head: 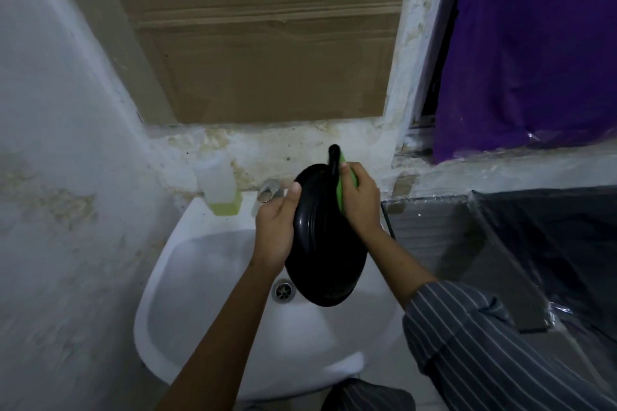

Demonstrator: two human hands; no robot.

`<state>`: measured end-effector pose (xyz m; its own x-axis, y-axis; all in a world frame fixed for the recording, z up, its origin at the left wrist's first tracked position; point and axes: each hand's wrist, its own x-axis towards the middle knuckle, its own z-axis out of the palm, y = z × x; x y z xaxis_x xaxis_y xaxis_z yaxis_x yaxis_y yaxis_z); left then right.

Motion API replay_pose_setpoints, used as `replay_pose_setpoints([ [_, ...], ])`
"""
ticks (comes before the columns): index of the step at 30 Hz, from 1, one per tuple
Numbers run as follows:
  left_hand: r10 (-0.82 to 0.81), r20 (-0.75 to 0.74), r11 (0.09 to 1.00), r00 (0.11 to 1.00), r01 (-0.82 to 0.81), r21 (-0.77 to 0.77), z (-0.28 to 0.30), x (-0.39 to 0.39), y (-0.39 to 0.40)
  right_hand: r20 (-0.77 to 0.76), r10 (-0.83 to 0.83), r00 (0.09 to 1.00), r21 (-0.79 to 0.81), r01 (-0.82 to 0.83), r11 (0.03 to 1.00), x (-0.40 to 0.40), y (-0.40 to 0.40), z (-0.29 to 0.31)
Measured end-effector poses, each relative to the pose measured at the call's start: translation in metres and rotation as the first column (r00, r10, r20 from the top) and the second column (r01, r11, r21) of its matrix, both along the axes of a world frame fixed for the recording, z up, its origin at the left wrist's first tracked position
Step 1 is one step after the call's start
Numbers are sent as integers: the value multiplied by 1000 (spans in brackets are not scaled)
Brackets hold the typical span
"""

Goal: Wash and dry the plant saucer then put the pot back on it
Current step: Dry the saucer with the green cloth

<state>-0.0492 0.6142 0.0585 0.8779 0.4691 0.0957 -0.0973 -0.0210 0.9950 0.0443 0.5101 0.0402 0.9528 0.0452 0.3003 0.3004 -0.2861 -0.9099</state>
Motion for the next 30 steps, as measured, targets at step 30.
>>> replay_pose_setpoints([
  [30, 267, -344, 964, 900, -246, 105, -84, -34, -10, -459, -52, 887, 16, 67, 998, -39, -121, -33],
])
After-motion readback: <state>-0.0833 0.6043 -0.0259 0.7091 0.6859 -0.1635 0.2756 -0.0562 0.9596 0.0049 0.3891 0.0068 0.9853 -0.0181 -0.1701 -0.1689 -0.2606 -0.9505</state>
